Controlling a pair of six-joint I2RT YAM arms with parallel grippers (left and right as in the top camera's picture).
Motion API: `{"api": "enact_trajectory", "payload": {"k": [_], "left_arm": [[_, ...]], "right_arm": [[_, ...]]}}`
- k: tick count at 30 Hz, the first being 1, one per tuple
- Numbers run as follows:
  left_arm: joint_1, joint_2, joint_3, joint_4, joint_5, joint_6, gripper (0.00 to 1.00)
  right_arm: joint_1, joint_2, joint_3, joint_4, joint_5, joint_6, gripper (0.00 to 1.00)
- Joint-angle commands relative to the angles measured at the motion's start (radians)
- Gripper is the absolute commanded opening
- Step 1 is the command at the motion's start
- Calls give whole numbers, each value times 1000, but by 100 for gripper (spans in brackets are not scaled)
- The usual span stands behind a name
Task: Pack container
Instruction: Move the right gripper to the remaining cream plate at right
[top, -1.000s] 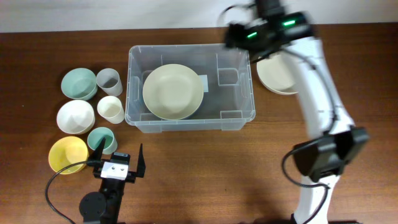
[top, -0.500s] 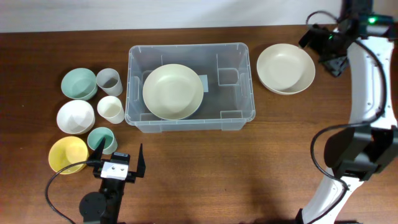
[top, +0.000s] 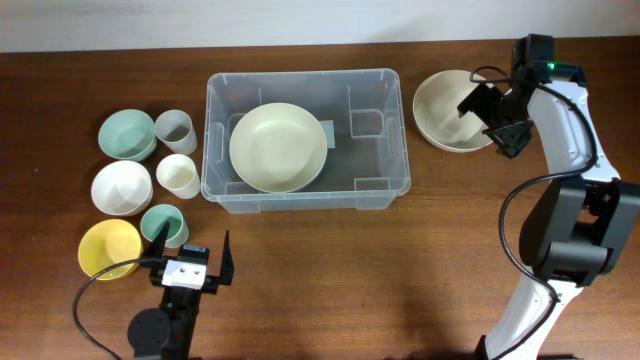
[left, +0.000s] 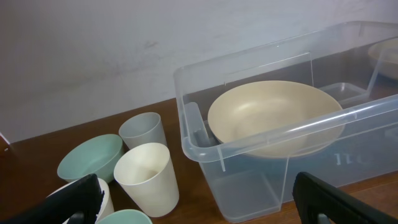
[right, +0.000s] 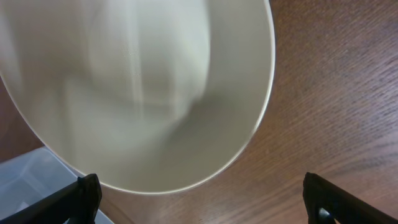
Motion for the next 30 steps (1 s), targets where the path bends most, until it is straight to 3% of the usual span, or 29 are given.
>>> {"api": "enact_trajectory", "payload": {"k": [1, 15, 30], "left_arm": [[6, -6, -6, -1, -4, 8, 100], [6, -6, -6, -1, -4, 8, 100], [6, -6, -6, -1, -4, 8, 100]], "right_arm": [[3, 23, -40, 24, 24, 32, 99], [3, 34, -139, 176, 27, 37, 99], [4, 116, -140, 201, 28, 7, 99]]}}
